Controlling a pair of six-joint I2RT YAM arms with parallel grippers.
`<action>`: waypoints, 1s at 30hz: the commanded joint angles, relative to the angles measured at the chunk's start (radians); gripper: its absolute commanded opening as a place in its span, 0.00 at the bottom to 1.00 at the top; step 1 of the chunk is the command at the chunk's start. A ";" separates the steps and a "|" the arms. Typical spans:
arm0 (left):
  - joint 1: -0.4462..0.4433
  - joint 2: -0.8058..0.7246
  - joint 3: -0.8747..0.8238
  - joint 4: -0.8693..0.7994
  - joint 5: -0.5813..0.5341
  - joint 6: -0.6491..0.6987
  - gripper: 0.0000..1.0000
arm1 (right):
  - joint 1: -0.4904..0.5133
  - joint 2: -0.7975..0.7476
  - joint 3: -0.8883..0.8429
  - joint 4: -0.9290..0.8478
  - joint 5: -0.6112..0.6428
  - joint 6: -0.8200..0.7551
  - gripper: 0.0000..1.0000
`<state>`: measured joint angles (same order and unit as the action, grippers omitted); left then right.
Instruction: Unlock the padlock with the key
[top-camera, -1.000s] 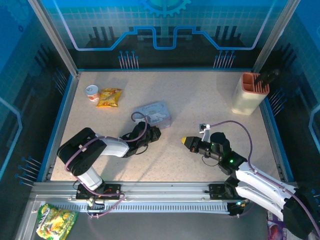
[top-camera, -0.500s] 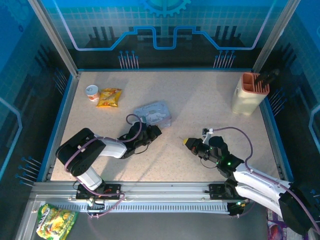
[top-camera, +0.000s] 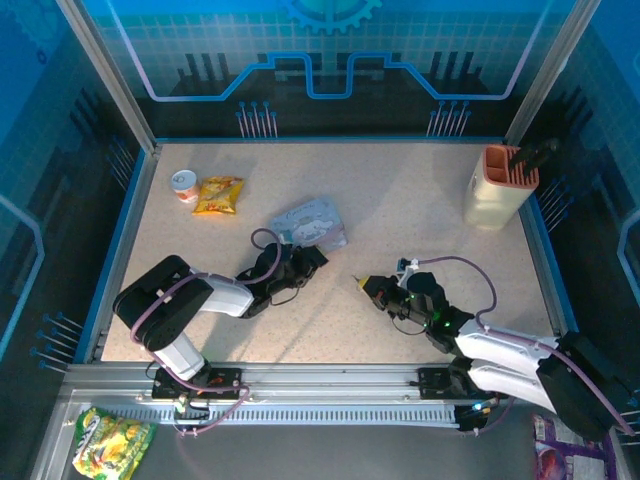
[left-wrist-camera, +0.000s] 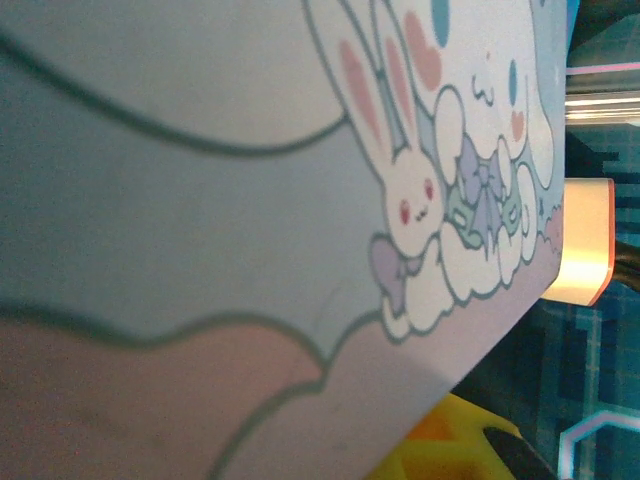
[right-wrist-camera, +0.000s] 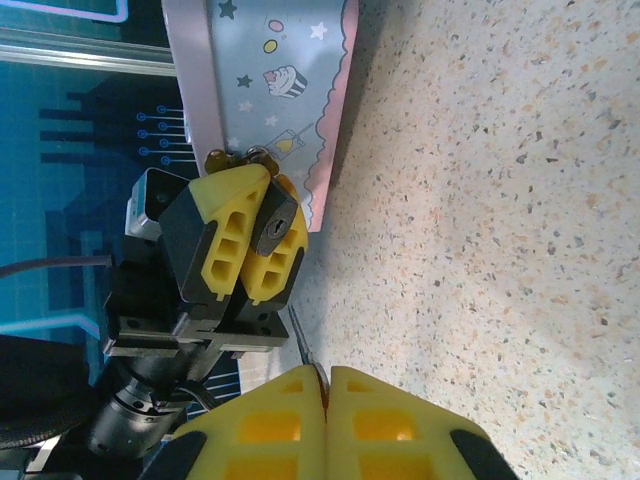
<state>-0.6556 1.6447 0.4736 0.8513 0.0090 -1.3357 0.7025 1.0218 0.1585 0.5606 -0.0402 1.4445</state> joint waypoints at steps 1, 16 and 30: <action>-0.002 -0.009 -0.007 0.067 0.029 -0.030 0.08 | 0.017 0.034 0.030 0.058 0.003 0.024 0.00; -0.019 -0.066 -0.006 0.009 0.012 -0.028 0.07 | 0.021 0.318 0.084 0.338 -0.051 0.069 0.00; -0.046 -0.048 -0.008 0.045 0.009 -0.064 0.07 | 0.027 0.501 0.095 0.593 -0.080 0.175 0.00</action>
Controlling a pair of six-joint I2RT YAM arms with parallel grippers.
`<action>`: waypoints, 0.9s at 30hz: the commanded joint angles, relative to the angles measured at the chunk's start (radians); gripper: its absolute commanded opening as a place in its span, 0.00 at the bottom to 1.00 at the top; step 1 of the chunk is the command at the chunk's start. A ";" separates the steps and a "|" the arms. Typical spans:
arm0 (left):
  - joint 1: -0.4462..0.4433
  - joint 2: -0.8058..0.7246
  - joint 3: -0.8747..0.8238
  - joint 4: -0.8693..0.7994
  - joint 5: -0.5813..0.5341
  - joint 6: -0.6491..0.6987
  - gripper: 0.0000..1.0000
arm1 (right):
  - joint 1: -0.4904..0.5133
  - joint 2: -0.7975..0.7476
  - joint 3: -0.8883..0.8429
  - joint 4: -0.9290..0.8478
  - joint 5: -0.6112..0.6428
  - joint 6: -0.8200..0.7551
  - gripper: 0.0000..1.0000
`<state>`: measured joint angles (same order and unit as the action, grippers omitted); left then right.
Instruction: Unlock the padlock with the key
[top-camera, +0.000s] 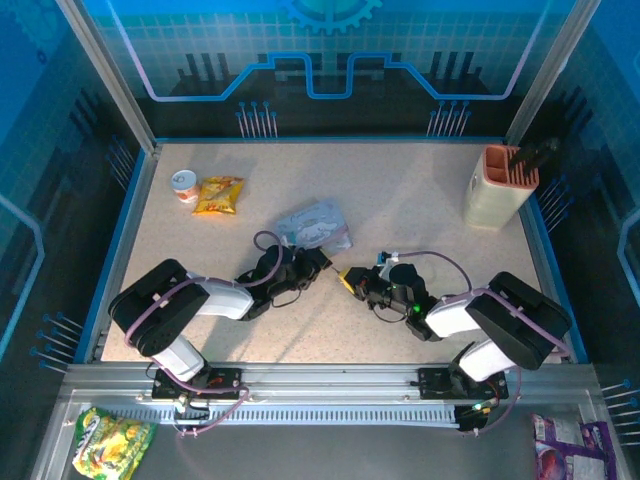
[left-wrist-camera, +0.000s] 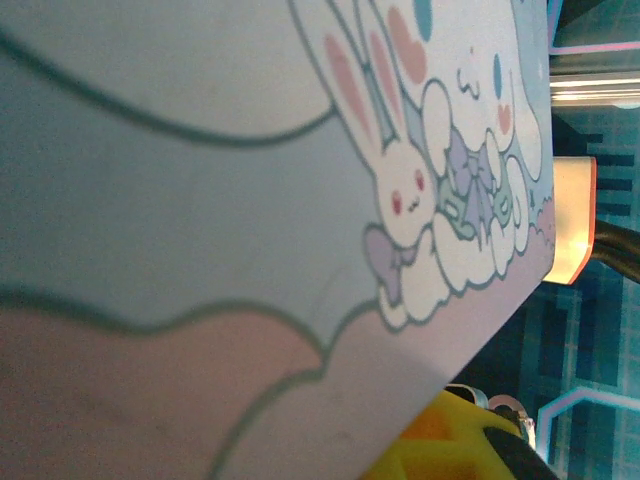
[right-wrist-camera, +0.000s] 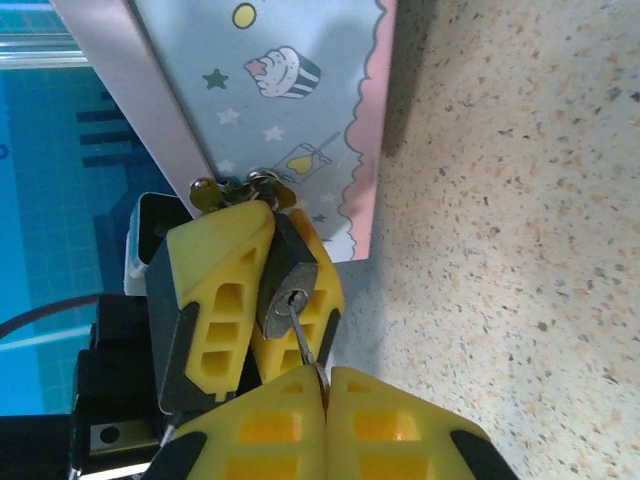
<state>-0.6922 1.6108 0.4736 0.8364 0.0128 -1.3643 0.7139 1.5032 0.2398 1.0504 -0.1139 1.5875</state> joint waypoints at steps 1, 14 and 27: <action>-0.009 -0.012 -0.009 0.065 0.004 -0.040 0.07 | 0.015 0.023 0.013 0.102 -0.005 0.035 0.00; -0.009 -0.042 -0.007 0.035 -0.010 -0.029 0.07 | 0.047 0.177 0.001 0.317 0.020 0.165 0.00; -0.010 -0.044 -0.020 0.036 -0.020 -0.035 0.07 | 0.056 0.218 -0.019 0.372 0.049 0.191 0.00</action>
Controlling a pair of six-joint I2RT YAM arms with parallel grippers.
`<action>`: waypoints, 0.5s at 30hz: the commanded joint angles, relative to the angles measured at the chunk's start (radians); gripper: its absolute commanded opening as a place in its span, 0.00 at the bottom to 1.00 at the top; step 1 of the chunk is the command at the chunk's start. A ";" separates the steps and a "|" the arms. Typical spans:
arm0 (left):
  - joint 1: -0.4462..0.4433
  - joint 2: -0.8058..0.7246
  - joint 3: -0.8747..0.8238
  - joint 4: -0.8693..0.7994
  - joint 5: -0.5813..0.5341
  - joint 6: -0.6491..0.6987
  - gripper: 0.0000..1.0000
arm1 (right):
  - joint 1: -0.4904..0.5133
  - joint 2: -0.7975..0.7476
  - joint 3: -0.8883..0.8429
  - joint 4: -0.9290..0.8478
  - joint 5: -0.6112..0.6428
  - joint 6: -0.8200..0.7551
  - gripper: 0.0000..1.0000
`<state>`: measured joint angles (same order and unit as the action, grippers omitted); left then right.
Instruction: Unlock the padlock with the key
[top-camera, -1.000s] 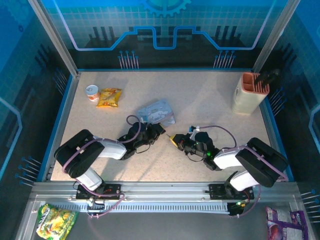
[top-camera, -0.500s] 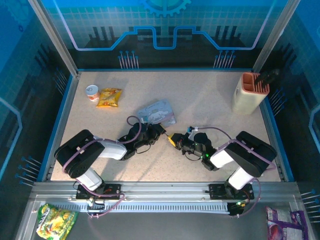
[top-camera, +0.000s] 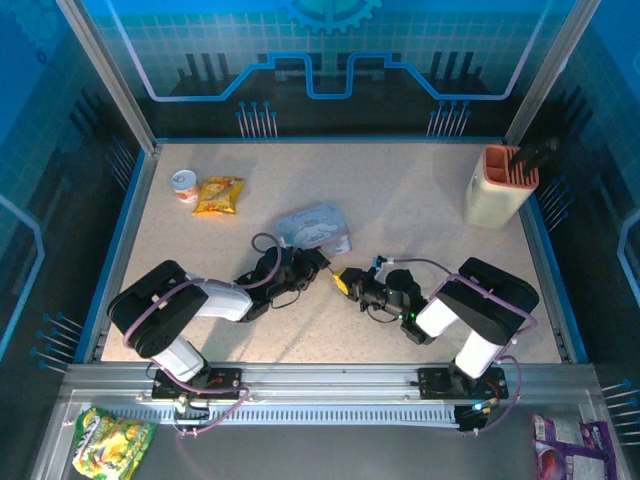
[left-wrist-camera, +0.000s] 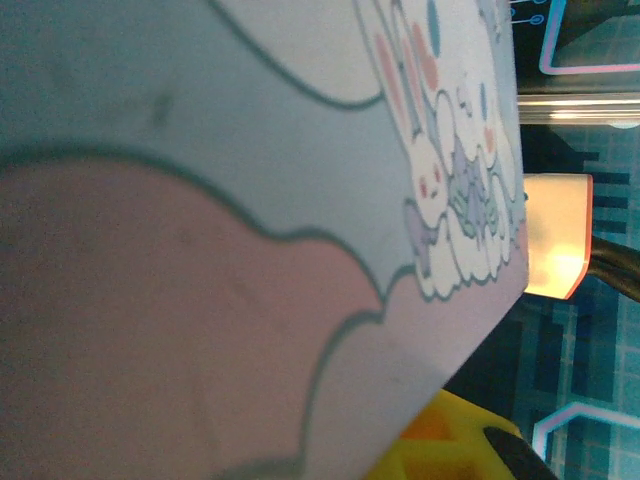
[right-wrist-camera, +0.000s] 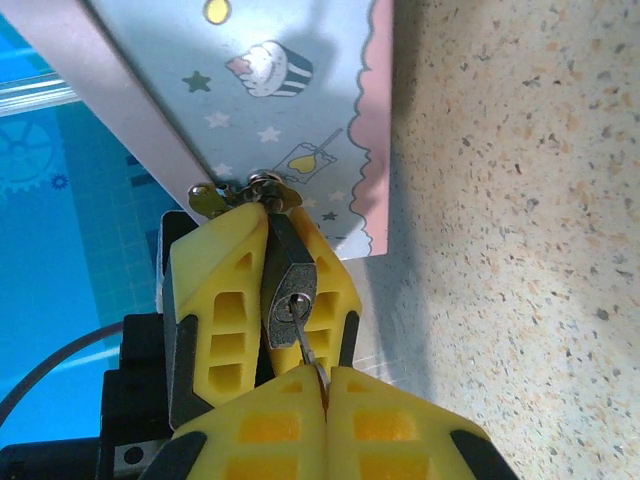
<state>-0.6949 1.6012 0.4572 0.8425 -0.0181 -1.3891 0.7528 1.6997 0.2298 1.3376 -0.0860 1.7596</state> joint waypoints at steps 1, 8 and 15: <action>-0.007 -0.035 -0.002 0.028 0.006 -0.010 0.06 | 0.017 0.026 -0.014 0.082 0.025 0.023 0.00; -0.006 -0.011 0.008 0.045 0.009 -0.017 0.07 | 0.021 0.028 -0.026 0.085 0.052 0.034 0.00; -0.007 -0.013 0.008 0.050 0.014 -0.021 0.06 | 0.023 0.035 -0.020 0.086 0.055 0.037 0.00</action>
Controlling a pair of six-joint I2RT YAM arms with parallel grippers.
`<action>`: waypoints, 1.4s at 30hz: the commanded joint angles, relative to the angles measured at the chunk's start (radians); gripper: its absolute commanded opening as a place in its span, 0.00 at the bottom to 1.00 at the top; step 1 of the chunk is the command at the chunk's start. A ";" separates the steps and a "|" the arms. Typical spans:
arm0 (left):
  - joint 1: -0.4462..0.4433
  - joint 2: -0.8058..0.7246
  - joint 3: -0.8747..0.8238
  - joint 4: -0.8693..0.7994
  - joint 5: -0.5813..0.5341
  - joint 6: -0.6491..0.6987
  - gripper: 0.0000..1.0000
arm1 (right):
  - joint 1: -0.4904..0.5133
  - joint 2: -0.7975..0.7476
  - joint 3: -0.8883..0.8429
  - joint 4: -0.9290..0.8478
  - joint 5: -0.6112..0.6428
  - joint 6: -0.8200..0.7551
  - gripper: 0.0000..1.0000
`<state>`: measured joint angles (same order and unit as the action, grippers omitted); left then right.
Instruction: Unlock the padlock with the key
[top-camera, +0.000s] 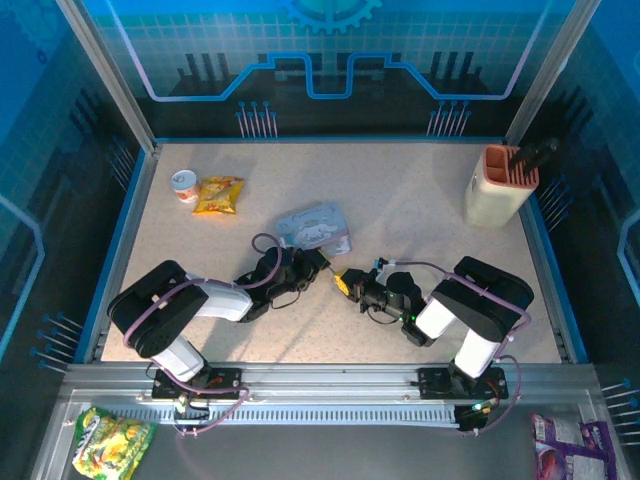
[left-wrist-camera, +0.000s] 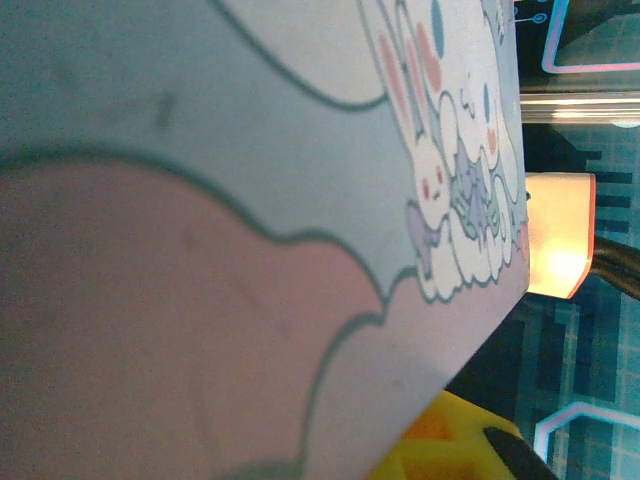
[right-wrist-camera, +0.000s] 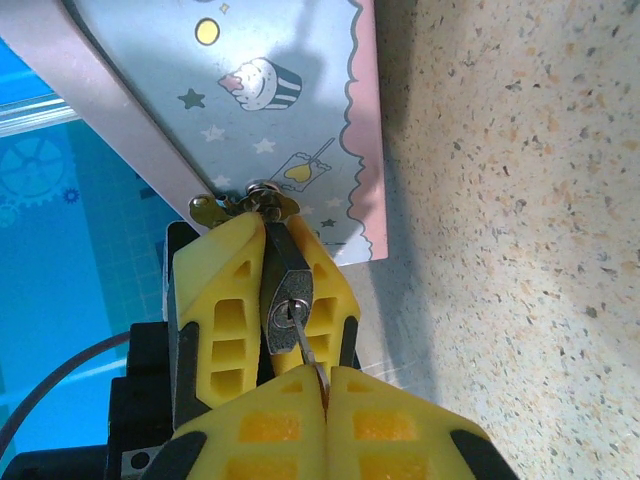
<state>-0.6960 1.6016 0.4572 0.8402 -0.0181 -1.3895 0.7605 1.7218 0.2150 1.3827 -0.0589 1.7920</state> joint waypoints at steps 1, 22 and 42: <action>-0.006 -0.015 0.008 0.052 0.012 -0.022 0.06 | 0.015 0.012 -0.004 0.041 0.031 0.004 0.00; -0.017 -0.018 0.009 0.051 0.015 -0.025 0.06 | 0.032 0.013 0.002 0.041 0.055 0.006 0.00; -0.028 -0.032 0.003 0.033 0.000 -0.012 0.06 | 0.067 0.001 -0.034 0.039 0.146 -0.018 0.00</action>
<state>-0.7101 1.6012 0.4568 0.8333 -0.0216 -1.3895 0.8112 1.7248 0.1951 1.4010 0.0368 1.7981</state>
